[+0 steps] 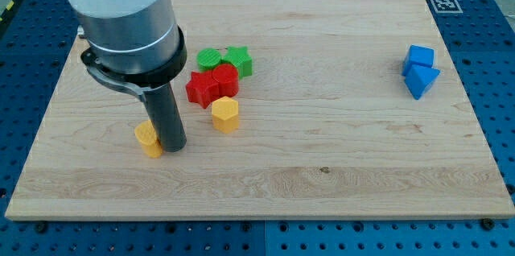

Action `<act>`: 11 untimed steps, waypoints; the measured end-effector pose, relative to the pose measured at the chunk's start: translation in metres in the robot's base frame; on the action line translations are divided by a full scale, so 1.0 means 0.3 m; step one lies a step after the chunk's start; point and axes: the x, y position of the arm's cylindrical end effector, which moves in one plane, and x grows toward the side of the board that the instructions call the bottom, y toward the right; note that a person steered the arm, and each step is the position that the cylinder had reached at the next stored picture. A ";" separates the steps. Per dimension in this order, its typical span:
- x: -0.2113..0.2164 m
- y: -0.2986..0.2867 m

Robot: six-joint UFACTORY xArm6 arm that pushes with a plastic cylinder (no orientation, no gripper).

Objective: Move the yellow heart to the center left

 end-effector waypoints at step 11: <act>-0.190 -0.315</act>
